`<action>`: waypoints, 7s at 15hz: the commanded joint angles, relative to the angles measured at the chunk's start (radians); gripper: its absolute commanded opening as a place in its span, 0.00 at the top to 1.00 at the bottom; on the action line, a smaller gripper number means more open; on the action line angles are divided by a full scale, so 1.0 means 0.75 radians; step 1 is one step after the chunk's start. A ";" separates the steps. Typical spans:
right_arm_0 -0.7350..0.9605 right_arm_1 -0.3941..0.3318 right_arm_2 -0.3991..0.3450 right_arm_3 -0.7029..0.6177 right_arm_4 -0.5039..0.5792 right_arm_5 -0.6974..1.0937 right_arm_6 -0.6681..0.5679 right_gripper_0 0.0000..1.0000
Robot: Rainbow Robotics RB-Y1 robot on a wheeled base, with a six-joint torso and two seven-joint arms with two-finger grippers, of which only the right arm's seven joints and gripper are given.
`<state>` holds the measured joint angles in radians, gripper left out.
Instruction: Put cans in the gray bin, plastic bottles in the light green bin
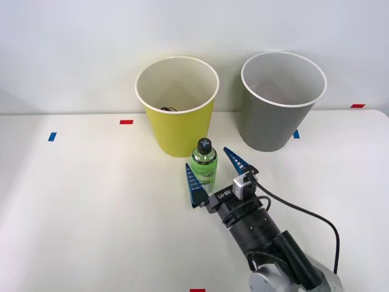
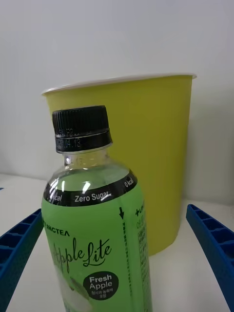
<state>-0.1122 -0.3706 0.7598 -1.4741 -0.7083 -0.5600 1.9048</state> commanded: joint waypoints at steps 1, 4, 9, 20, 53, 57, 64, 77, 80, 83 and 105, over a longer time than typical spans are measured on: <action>-0.018 0.018 -0.019 0.000 0.018 0.053 0.005 0.00; -0.018 0.036 -0.054 0.000 0.055 0.102 0.009 0.00; -0.016 0.034 -0.052 0.000 0.071 0.102 0.017 1.00; 0.285 -0.117 -0.150 -0.522 0.138 0.379 -0.010 1.00; -0.824 0.288 -0.473 0.010 0.085 0.718 -0.278 1.00; -0.824 0.267 -0.463 0.010 0.100 0.726 -0.259 0.19; -0.824 0.222 -0.436 0.010 0.100 0.777 -0.259 0.00; -0.196 0.099 -0.434 -0.607 0.136 0.608 -0.224 0.00; 0.047 0.020 -0.412 -0.736 0.138 0.438 -0.222 0.00; 0.307 -0.083 -0.422 -0.777 0.134 0.237 -0.220 0.00; 1.223 0.093 -0.823 -0.773 1.002 0.070 -0.678 0.00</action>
<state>0.7964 -0.3245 0.1602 -2.0544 -0.0126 -0.5082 1.4486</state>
